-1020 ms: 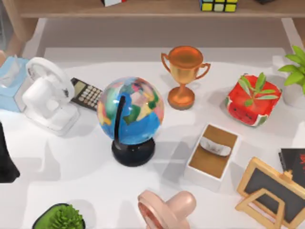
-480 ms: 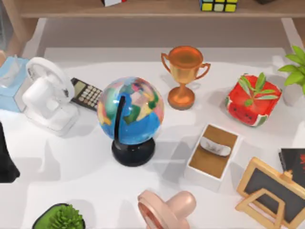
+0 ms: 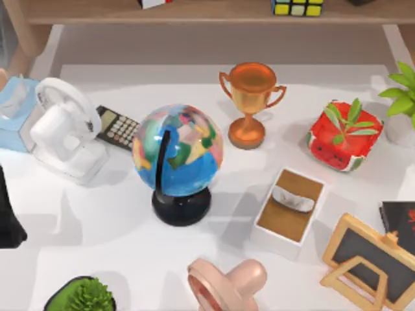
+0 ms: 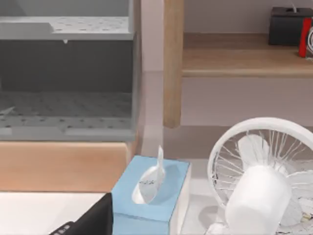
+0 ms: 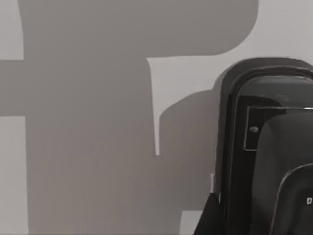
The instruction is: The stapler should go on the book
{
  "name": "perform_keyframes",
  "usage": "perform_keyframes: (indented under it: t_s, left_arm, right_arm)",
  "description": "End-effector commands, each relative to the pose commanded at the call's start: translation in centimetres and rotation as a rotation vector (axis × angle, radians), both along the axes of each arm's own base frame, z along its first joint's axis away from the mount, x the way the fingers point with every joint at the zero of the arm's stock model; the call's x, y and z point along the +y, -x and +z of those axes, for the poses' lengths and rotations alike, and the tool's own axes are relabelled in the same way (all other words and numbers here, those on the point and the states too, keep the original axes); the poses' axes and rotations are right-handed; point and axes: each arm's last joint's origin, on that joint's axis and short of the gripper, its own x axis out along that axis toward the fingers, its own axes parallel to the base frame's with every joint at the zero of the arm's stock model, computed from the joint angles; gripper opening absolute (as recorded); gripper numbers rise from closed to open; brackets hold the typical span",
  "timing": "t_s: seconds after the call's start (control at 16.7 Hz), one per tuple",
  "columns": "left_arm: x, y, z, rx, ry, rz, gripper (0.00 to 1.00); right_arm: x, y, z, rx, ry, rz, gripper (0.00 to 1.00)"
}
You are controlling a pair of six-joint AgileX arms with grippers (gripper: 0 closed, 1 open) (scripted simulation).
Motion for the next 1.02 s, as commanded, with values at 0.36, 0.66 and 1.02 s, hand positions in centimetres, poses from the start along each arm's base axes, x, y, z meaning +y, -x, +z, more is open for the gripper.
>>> perform_keyframes:
  t_s: [0.36, 0.66, 1.02]
  left_arm:
    - [0.0, 0.0, 0.0, 0.000, 0.000, 0.000, 1.00]
    - [0.0, 0.0, 0.0, 0.000, 0.000, 0.000, 1.00]
    - [0.0, 0.0, 0.0, 0.000, 0.000, 0.000, 1.00]
  right_arm:
    - [0.0, 0.0, 0.0, 0.000, 0.000, 0.000, 0.00]
    - [-0.3, 0.4, 1.5, -0.022, 0.007, -0.005, 0.00]
    - [-0.1, 2.4, 5.6, -0.100, 0.031, 0.012, 0.00]
